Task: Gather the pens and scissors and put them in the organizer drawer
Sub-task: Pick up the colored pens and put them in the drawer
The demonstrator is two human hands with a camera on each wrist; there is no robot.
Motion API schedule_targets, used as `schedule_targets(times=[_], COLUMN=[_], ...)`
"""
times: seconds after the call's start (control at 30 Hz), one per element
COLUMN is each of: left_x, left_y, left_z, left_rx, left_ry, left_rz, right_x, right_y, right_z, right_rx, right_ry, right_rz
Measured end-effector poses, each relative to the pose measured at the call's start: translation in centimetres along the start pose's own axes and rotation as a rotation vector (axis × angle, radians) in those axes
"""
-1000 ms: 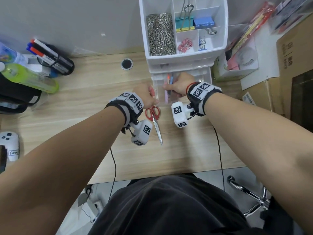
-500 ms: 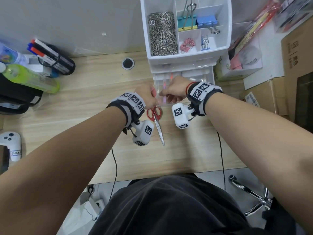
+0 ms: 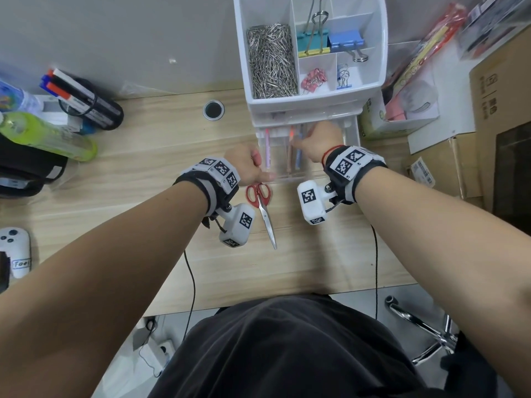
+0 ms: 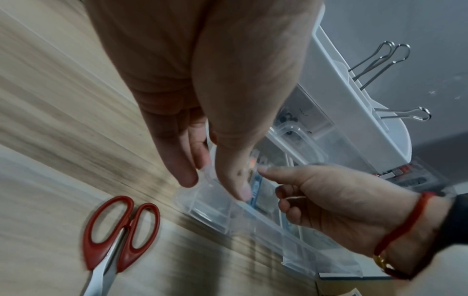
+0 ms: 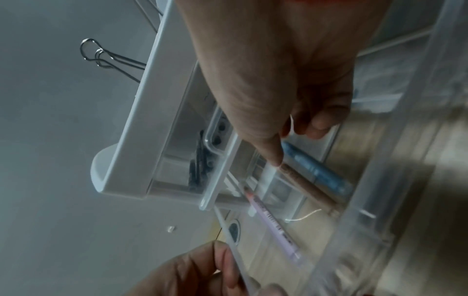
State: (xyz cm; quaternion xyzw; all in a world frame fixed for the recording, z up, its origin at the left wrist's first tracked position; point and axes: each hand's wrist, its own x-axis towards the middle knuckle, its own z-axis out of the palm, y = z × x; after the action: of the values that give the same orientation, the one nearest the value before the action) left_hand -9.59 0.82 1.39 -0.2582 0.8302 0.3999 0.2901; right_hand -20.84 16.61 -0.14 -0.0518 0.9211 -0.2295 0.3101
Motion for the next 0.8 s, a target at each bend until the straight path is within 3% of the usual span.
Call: schedule_targets(times=[0.13, 0.33, 0.57, 0.8], left_x=[-0.2, 0.2, -0.1, -0.9], left_y=[0.2, 0.2, 0.1, 1.0], left_z=[0.0, 0.7, 0.7, 0.7], left_rx=[0.093, 0.140, 0.124, 0.086], left_ry=[-0.029, 0.034, 0.050, 0.140], left_rz=[0.014, 0.020, 0.005, 0.010], right_x=[0.3, -0.2, -1.4, -3.4], right_y=[0.6, -1.1, -0.1, 5.6], right_z=[0.2, 1.9, -0.8, -8.9], right_rx=[-0.032, 0.087, 0.109, -0.166], right_ry=[0.024, -0.150, -0.248, -0.058], right_rz=[0.084, -0.105, -0.121, -0.054])
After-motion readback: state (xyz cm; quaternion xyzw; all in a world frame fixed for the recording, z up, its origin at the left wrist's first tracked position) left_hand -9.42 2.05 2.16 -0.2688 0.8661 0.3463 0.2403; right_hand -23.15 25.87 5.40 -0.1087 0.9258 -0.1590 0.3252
